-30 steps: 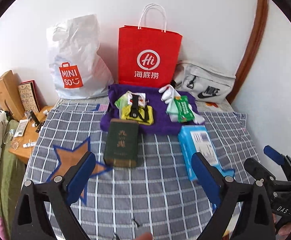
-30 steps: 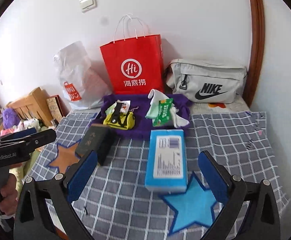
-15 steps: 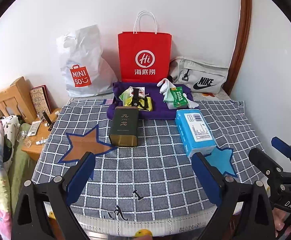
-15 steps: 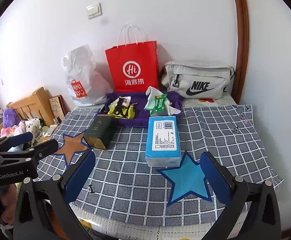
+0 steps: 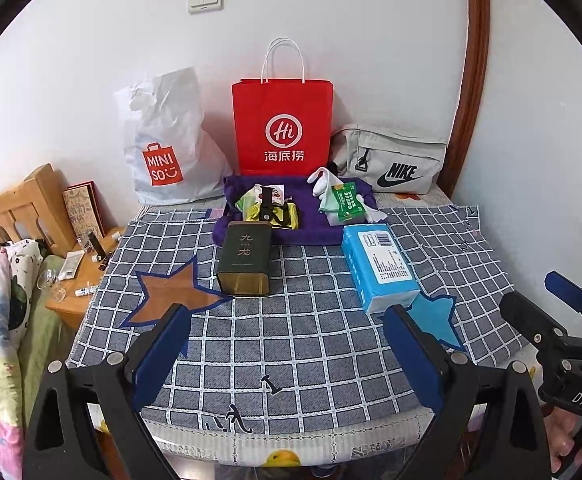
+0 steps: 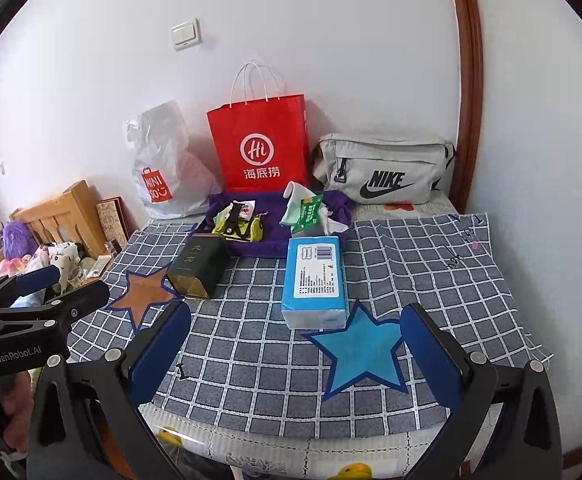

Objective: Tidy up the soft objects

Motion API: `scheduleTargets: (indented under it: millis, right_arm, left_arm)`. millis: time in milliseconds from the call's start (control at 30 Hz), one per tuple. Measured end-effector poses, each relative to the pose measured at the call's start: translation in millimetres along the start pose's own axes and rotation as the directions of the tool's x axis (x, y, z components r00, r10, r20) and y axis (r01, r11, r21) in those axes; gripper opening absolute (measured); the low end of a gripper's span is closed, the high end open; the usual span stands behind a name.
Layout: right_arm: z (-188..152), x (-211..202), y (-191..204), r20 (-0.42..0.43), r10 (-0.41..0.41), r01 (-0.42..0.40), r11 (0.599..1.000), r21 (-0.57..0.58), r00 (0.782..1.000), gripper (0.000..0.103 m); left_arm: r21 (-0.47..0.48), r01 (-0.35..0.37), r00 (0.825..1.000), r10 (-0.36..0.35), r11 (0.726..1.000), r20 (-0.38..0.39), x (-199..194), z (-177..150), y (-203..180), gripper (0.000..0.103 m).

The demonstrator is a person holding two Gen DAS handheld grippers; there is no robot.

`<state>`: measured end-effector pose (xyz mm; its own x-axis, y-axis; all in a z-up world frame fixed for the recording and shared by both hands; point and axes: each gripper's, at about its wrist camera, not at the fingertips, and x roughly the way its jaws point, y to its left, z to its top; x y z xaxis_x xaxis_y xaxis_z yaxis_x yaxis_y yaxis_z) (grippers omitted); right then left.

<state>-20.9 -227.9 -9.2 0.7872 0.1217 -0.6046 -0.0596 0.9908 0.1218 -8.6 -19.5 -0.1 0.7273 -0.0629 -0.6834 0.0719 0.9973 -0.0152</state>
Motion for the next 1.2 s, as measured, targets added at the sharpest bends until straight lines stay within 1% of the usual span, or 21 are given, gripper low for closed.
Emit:
scheduleTargets:
  millis: [733,1200]
  right_arm:
    - [-7.1,-4.0,7.4,0.0,0.008,-0.008,1.0,-0.007,1.0,0.103]
    - [-8.4,-8.4,9.4,0.007,0.014,-0.014,1.0,-0.004,1.0,0.103]
  left_arm:
    - [-0.03,0.003,1.0,-0.003,1.0,-0.002,-6.0,-10.2,6.4,0.098]
    - [-0.027,0.008,1.0,-0.008,1.0,0.002,-10.0,-12.1,5.0,0.098]
